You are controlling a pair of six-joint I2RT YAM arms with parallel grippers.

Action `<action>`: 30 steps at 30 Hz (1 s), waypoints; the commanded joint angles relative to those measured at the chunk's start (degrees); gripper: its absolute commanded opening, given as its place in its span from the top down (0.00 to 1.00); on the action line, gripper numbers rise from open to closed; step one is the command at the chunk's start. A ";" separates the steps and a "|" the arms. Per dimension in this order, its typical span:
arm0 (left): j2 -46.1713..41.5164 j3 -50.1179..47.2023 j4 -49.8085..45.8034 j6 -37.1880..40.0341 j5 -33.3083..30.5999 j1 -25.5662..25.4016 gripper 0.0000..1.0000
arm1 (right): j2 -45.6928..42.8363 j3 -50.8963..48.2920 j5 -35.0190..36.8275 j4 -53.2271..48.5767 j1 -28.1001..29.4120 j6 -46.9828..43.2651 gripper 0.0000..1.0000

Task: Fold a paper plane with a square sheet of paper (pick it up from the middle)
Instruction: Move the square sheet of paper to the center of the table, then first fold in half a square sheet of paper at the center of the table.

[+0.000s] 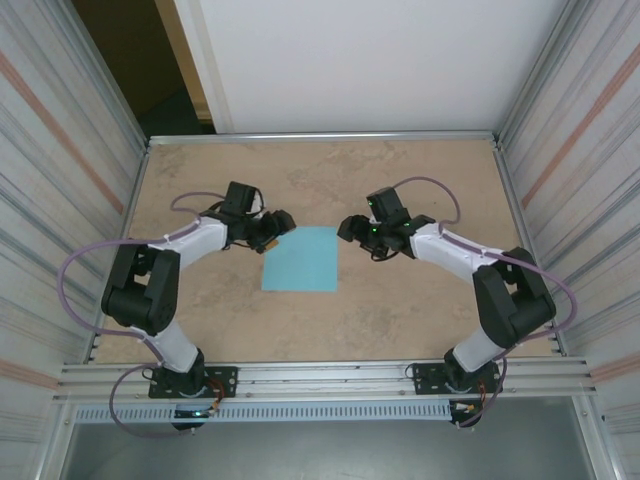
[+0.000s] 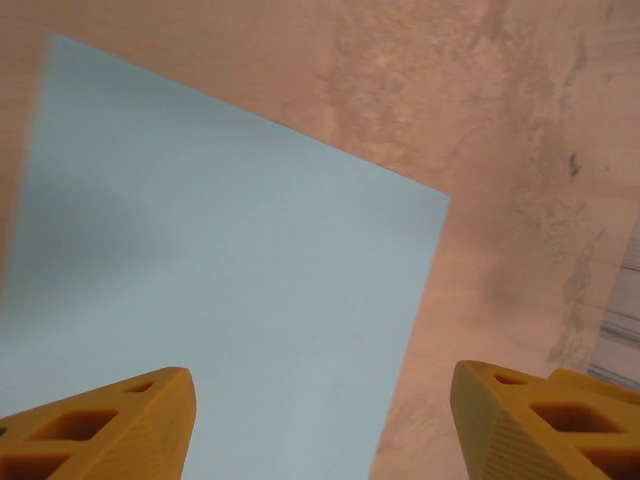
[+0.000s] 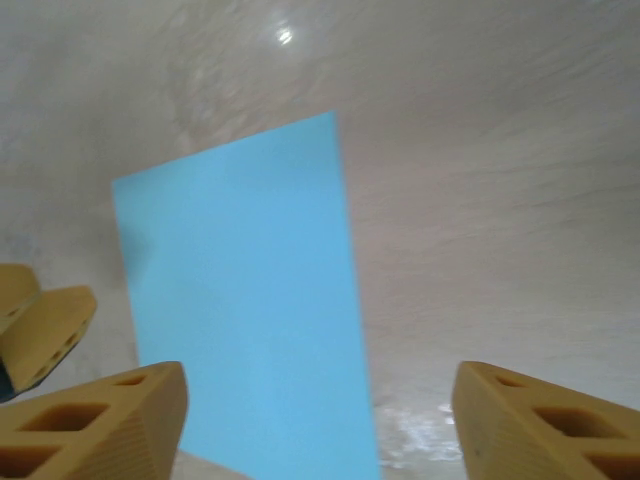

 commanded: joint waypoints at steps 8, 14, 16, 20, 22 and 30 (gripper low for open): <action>1.15 1.83 -10.26 12.01 5.51 0.74 0.42 | 10.73 5.23 -7.54 4.35 3.29 6.20 0.57; 2.60 -0.68 -7.17 9.11 5.90 0.99 0.41 | 14.13 7.36 -7.68 2.74 4.17 6.20 0.58; 2.67 -2.66 -4.92 7.28 6.52 0.99 0.41 | 14.84 7.42 -7.90 2.48 4.17 6.06 0.58; 2.86 -4.55 -3.28 4.34 6.24 0.73 0.41 | 15.66 7.07 -7.45 1.87 4.20 5.84 0.58; 3.41 -5.51 -3.47 1.11 5.78 0.70 0.41 | 15.49 6.13 -6.45 1.90 4.19 6.41 0.59; 3.26 -8.72 -0.22 -3.48 5.95 0.74 0.37 | 16.09 4.69 -6.46 2.40 4.42 6.20 0.58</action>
